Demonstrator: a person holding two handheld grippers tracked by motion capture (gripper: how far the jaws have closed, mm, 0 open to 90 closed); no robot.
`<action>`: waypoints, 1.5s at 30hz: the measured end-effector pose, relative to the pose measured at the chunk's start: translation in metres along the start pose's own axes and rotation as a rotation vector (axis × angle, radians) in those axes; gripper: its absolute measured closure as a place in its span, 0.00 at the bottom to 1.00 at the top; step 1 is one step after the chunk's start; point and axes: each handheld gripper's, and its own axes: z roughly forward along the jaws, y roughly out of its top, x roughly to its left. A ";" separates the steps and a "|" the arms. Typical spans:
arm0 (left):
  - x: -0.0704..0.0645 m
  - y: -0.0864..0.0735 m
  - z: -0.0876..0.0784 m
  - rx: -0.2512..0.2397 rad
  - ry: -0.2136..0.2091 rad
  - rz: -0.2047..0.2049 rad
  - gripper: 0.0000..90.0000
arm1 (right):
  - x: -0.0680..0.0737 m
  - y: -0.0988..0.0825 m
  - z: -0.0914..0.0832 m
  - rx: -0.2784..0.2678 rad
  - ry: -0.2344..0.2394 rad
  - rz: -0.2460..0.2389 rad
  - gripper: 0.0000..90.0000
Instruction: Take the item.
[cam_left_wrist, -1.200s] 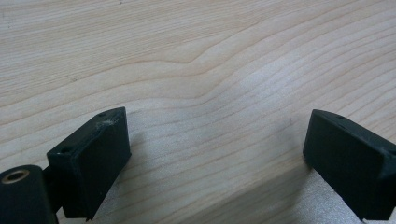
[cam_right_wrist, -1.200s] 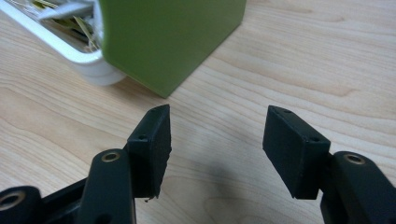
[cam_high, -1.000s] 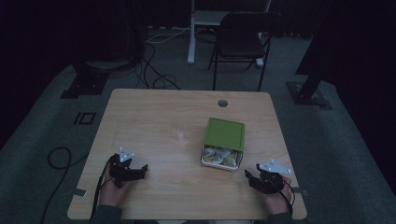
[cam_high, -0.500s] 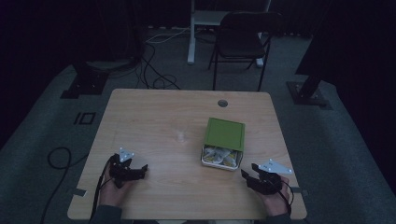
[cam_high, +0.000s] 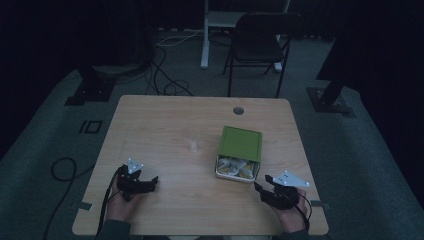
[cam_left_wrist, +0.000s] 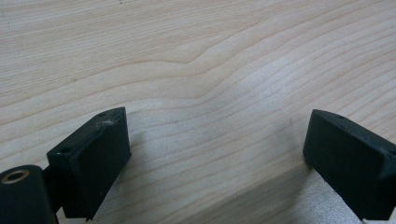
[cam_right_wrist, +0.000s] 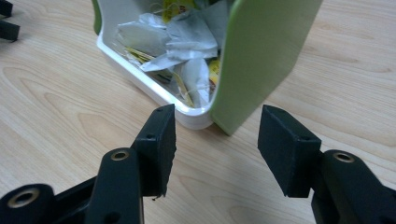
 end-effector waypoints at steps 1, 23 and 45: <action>0.000 0.000 0.000 0.000 0.000 0.000 0.09 | 0.002 0.001 -0.001 0.000 0.003 -0.005 0.51; 0.000 0.000 0.000 0.000 0.000 0.000 0.09 | 0.020 0.017 0.001 -0.032 0.076 -0.074 0.55; 0.000 0.000 0.000 0.000 0.001 0.000 0.09 | 0.030 0.025 0.036 0.001 0.138 -0.122 0.58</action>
